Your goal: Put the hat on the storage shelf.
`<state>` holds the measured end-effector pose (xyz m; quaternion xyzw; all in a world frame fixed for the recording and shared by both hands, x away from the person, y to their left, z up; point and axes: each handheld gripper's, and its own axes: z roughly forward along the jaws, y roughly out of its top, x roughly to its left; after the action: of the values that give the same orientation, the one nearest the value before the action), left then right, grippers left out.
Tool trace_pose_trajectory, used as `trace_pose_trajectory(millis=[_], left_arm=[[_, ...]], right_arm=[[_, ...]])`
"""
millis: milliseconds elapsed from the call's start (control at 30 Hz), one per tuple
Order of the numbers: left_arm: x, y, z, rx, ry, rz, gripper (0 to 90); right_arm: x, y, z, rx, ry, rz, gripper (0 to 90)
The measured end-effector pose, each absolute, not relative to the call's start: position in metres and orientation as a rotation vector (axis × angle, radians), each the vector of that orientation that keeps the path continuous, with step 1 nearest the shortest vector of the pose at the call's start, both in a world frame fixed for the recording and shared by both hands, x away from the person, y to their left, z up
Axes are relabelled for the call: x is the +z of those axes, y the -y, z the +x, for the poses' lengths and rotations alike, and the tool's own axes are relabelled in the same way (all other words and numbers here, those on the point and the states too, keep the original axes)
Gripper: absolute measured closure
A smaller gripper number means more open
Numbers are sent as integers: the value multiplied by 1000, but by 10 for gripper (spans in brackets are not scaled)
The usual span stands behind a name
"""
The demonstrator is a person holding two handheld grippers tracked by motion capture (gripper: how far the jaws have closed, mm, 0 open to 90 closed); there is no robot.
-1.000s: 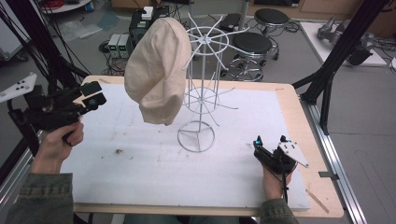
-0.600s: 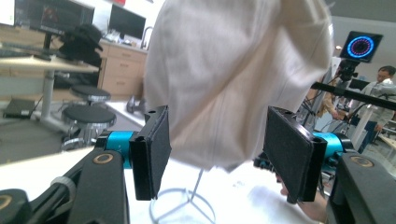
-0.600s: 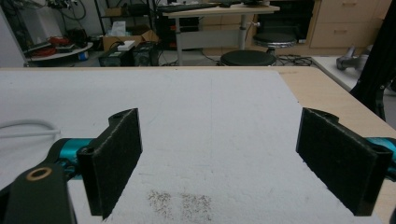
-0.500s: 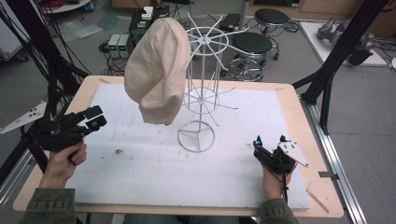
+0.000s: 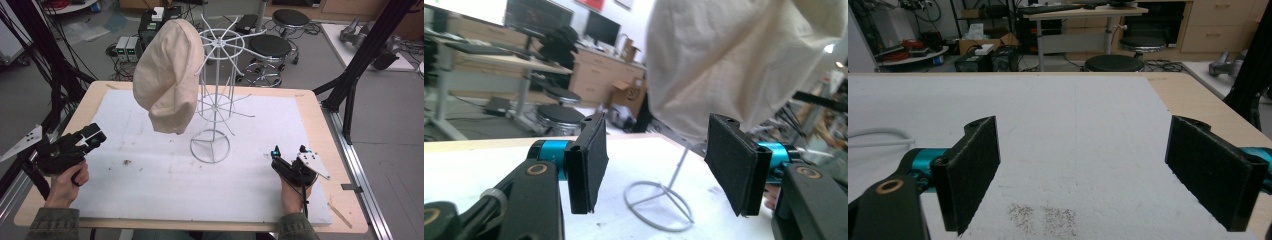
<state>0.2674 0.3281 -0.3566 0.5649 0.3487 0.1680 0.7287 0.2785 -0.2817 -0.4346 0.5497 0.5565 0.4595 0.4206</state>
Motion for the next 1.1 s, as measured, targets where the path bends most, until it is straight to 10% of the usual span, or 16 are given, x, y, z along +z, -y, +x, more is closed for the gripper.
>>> trace_pose_trajectory(millis=[567, 1100], left_arm=[[-404, -353, 258, 473, -1006, 1148, 395], [-420, -340, 241, 1004, -1311, 1145, 297]], right_arm=[[-434, 282, 277, 1152, -1393, 1388, 132], [-432, 282, 269, 1184, -1362, 1415, 122]])
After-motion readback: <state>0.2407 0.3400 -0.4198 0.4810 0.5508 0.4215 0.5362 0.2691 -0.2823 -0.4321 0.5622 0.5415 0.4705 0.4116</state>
